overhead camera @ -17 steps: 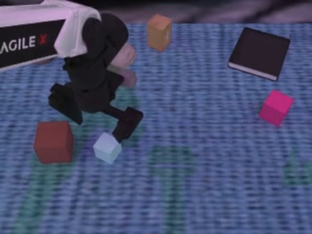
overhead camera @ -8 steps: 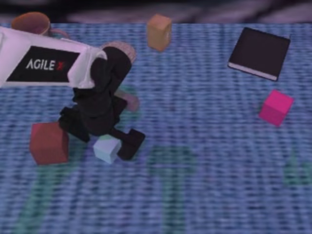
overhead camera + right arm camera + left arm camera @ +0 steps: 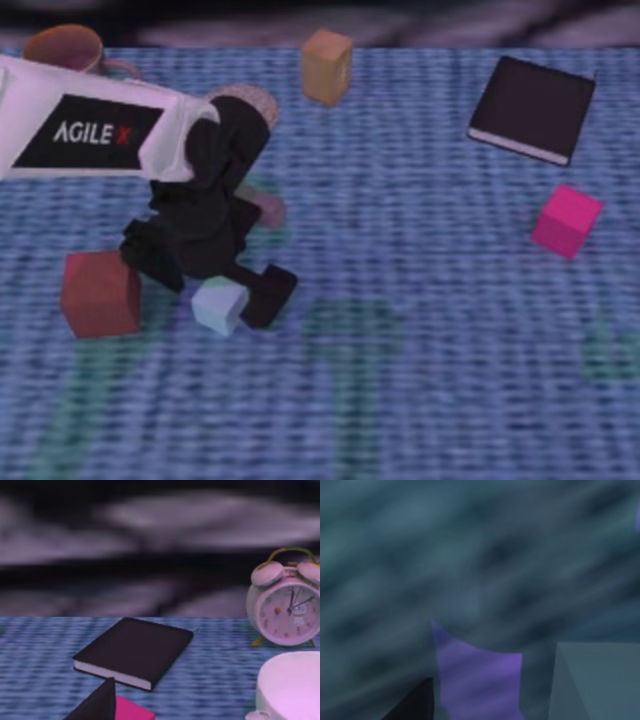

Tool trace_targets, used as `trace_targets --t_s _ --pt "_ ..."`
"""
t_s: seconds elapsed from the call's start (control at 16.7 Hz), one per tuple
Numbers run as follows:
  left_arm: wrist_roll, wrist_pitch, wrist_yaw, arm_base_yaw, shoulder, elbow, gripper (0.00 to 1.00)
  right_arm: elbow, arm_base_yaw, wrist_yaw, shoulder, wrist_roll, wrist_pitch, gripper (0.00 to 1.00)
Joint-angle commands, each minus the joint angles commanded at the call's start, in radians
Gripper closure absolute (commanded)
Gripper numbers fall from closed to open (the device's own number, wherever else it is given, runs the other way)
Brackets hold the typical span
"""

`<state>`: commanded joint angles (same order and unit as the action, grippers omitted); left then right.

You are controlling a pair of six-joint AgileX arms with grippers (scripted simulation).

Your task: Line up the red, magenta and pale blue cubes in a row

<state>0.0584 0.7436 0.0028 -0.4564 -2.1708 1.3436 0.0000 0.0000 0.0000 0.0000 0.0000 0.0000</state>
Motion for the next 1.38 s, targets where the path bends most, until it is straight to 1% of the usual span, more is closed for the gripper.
trace_targets --t_s 0.54,0.6,1.02,1.2,1.38 --pt "0.000 0.000 0.000 0.000 0.000 0.000 0.98 0.000 0.000 0.000 0.000 0.000 0.000 0.00" --pt "0.000 0.000 0.000 0.000 0.000 0.000 1.00 0.000 0.000 0.000 0.000 0.000 0.000 0.00" --pt "0.000 0.000 0.000 0.000 0.000 0.000 1.00 0.000 0.000 0.000 0.000 0.000 0.000 0.00" --pt "-0.001 0.032 0.002 0.002 0.043 0.025 1.00 0.000 0.000 0.000 0.000 0.000 0.000 0.00" --pt "-0.004 0.123 0.001 0.011 0.080 0.076 1.00 0.000 0.000 0.000 0.000 0.000 0.000 0.00"
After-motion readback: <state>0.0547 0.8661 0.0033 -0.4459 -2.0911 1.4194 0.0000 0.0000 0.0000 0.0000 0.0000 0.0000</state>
